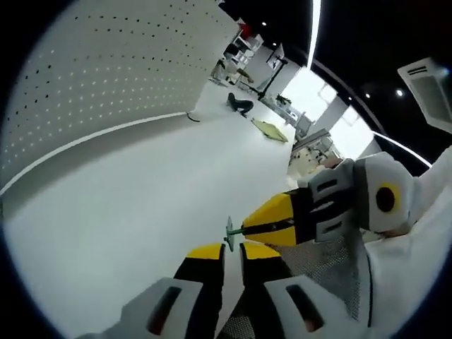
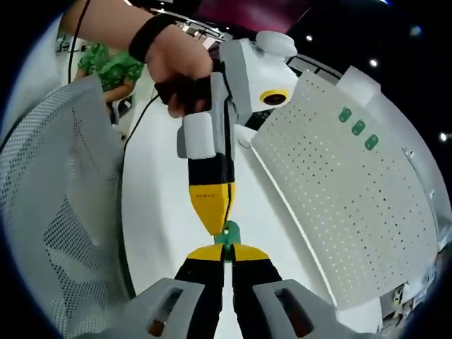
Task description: Insert the hook assembly into the mounting plate slot until the hook locks in place.
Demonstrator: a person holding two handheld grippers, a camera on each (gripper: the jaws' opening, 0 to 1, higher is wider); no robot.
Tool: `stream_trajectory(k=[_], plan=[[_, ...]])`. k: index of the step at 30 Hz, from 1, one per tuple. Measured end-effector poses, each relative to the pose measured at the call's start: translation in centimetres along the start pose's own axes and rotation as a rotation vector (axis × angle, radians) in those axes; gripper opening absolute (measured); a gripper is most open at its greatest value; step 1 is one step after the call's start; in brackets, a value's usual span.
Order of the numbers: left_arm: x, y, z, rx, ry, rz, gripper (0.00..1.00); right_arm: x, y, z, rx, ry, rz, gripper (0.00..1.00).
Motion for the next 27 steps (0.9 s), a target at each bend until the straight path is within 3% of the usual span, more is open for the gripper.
stream_trajectory(k=[2,3,5,8,17,27], plan=[[-0.5,-0.2,-0.2,-0.031,0.075,0.037,0.13,0.0,0.0,0.2,0.008,0.024,0.000,0.01],[-0.3,-0.2,-0.1,-0.024,0.056,0.035,0.14,0.0,0.0,0.2,0.014,0.071,0.013,0.01],[-0.2,-0.2,-0.2,-0.023,0.033,0.026,0.17,0.2,-0.1,0.4,0.018,0.078,0.006,0.01],[-0.3,-0.4,0.2,-0.018,0.071,0.055,0.19,0.2,-0.3,0.5,0.018,0.113,0.015,0.01],[0.7,-0.8,0.8,-0.020,0.076,0.095,0.20,0.5,-0.7,0.8,0.037,0.203,0.022,0.01],[0.7,-1.9,1.3,-0.053,0.076,0.193,0.26,0.4,-1.1,2.3,0.086,0.373,0.071,0.01]])
Point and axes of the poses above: the point that each gripper's makers call its tool centre point, and the gripper's own axes: y roughly forward along the fingers, z roughly to its right, x roughly out of its underside, the point moved 4 cm from there along -y, roughly backward along the fingers, and after that the axes turned 3 degrees about -y, right-handed, at the moved point
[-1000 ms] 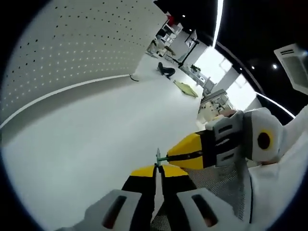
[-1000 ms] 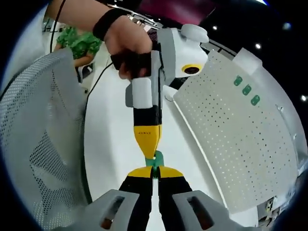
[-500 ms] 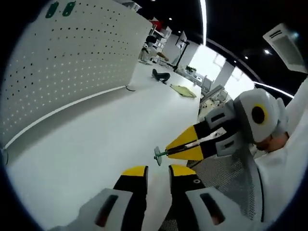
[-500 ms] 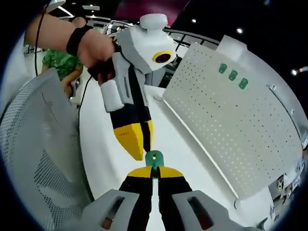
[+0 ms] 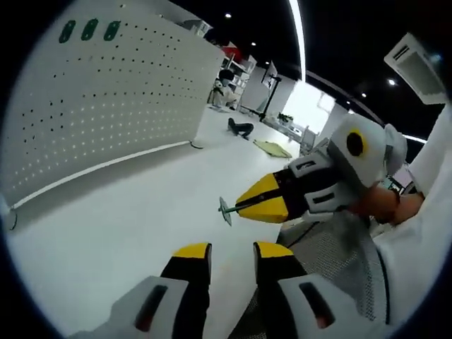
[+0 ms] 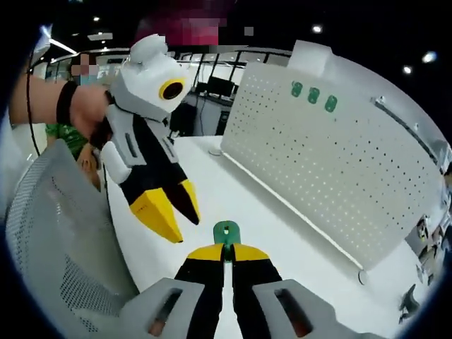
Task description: Insert the hook assembly into the mounting plate slot until the hook locks in place.
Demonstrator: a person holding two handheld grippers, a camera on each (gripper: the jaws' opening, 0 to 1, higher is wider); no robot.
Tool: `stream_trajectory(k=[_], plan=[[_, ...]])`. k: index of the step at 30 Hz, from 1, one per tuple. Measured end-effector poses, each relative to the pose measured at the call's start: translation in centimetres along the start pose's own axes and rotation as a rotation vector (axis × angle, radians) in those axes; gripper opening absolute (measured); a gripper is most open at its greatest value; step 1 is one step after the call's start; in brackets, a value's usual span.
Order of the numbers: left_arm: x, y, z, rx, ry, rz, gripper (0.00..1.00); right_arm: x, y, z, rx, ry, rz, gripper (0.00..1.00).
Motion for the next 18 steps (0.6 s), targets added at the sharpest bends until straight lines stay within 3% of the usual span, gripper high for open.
stream_trajectory(k=[5,11,18], plan=[[0.1,-0.7,0.2,-0.016,-0.031,0.056,0.26,-0.4,0.0,0.3,0.006,0.035,0.019,0.01],[0.3,-1.1,0.3,-0.046,0.000,0.083,0.30,-0.6,-0.2,0.5,0.023,0.060,0.034,0.01],[-0.1,-1.9,0.8,-0.058,0.016,0.135,0.33,-1.1,-0.3,1.4,0.050,0.200,0.059,0.01]])
Point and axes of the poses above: the point that each gripper's makers call its tool centre point, and the gripper's own axes: y roughly forward along the fingers, z roughly to its right, x roughly out of its underside, the point moved 4 cm from there along -y, roughly backward along the fingers, and after that the axes turned 3 degrees about -y, right-handed, at the moved point
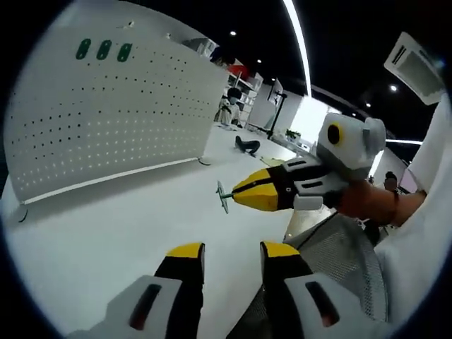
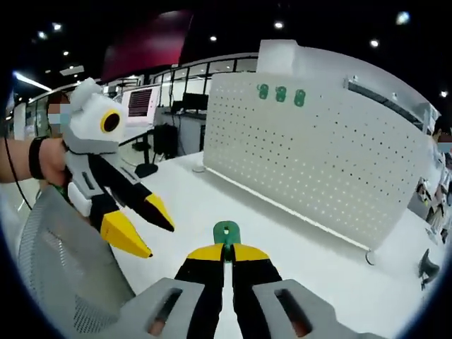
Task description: Insert the hook assembly into the mounting plate slot until the hook locks in place.
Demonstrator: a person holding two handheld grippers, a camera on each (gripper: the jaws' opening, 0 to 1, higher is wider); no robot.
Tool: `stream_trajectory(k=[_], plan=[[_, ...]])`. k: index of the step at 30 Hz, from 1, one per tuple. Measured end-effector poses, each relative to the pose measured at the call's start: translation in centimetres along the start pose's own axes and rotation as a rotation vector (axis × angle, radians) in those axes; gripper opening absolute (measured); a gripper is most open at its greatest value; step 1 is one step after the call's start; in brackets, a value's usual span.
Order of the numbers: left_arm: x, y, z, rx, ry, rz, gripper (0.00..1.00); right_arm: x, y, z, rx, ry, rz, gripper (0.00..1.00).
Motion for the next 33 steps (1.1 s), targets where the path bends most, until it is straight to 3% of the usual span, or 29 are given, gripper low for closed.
stream_trajectory(k=[9,12,24,33], plan=[[-0.3,-1.1,0.0,-0.021,0.005,0.060,0.37,-1.3,0.1,-0.1,-0.006,0.012,0.026,0.01],[-0.7,-1.5,0.0,-0.025,-0.011,0.103,0.43,-1.5,-0.1,-0.1,-0.005,0.026,0.037,0.01],[-0.5,-2.6,-0.1,-0.049,0.048,0.107,0.50,-2.4,-0.6,0.3,0.062,0.056,0.065,0.01],[-0.8,-3.4,-0.1,-0.068,0.063,0.156,0.53,-3.7,-0.6,1.4,0.112,0.091,0.100,0.01]])
Point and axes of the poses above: the point that each gripper's makers call its tool centre point, and the gripper's own axes: y roughly forward along the fingers, z roughly to its right, x roughly out of its underside, the point moved 4 cm from there along -y, roughly backward along the fingers, and after that the axes turned 3 degrees about -y, right-handed, at the moved point
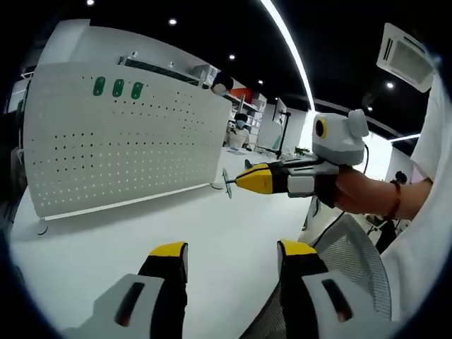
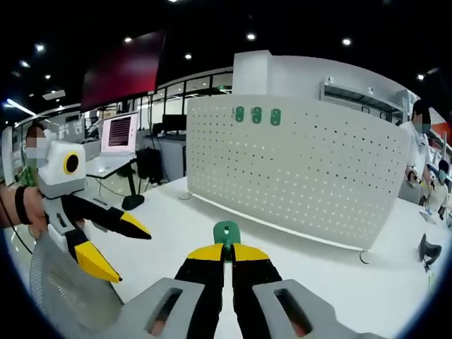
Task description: Insert the hook assembly into the mounting plate slot until the hook locks in place.
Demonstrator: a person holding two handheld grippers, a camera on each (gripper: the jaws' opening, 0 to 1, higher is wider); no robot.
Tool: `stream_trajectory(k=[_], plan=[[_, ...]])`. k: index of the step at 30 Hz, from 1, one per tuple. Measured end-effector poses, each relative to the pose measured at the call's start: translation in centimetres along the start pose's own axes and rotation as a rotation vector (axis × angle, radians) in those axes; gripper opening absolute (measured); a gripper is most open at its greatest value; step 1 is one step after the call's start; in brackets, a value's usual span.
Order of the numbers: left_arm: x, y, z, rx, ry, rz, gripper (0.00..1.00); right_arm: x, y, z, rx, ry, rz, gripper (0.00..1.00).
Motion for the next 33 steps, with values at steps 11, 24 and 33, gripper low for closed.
stream_trajectory(k=[11,24,33], plan=[[-0.7,-0.3,-0.2,-0.041,0.028,0.034,0.59,-1.9,0.1,2.0,0.050,0.028,0.047,0.01],[-1.7,-0.3,-0.6,-0.040,0.091,0.054,0.65,-3.6,1.0,4.5,0.120,0.068,0.092,0.01],[-1.5,-0.5,-0.9,-0.043,0.080,0.056,0.65,-4.6,2.0,5.5,0.151,0.099,0.122,0.01]])
Point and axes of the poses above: the point that each gripper's makers call its tool centre point, and the gripper's own axes: y roughly forward along the fingers, z roughly to its right, x roughly out of its underside, the point moved 4 cm from there along -y, roughly backward along the fingers, and after that the axes turned 3 degrees about -y, right-handed, at the moved point
